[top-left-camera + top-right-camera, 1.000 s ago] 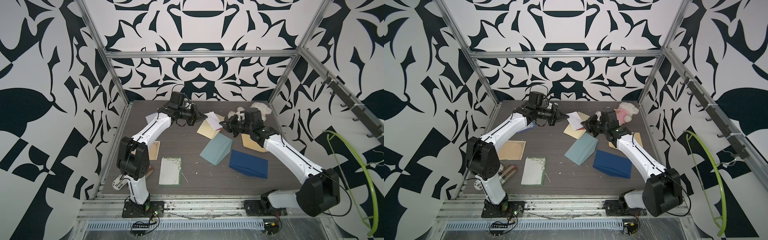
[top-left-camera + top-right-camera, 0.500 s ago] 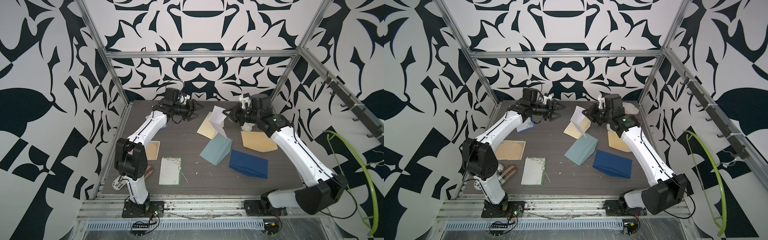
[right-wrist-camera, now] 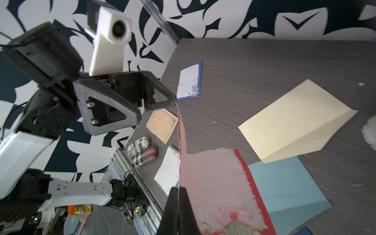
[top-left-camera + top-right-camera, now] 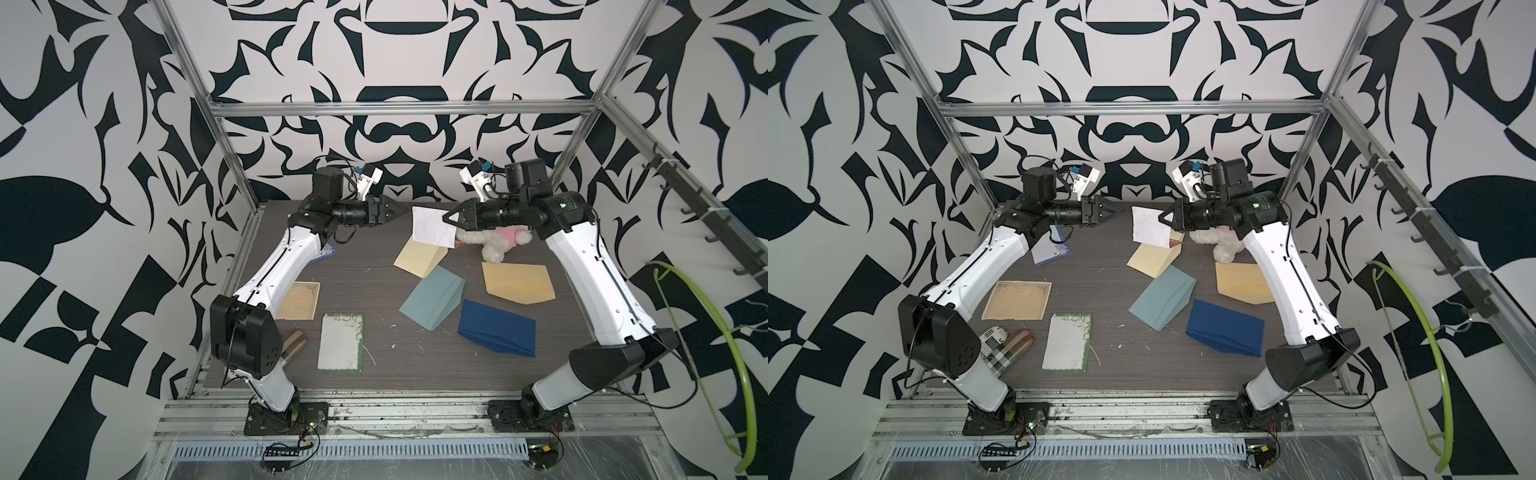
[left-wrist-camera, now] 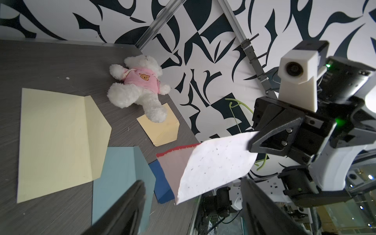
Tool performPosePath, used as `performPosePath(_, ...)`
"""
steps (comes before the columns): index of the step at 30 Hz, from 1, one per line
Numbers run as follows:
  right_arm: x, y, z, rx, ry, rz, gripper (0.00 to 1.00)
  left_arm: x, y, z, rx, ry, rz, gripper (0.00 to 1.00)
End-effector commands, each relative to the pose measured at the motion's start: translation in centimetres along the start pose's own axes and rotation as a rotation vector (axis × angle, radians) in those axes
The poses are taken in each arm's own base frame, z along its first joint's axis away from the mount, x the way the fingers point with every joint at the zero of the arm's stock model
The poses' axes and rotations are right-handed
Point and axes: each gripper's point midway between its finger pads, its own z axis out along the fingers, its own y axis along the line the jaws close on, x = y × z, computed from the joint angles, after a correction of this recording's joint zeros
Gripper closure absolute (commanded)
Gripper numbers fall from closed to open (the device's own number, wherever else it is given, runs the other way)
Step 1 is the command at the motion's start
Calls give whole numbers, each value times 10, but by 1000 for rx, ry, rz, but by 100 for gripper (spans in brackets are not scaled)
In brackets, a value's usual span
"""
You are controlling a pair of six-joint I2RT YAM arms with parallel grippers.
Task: Take the letter paper out of the envelope
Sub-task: Unfold the letter paper.
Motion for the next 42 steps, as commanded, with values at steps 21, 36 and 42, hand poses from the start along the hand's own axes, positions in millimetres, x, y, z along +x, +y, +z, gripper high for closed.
performPosePath(21, -32, 36, 26, -379, 15, 5, 100, 39, -30, -16, 144, 82, 44, 39)
performPosePath(36, -58, 27, 51, -402, -17, 75, 100, 63, -34, -23, 155, 103, -34, 46)
performPosePath(42, -53, 28, 67, -416, 15, 89, 100, 70, -39, -27, 157, 104, -25, 55)
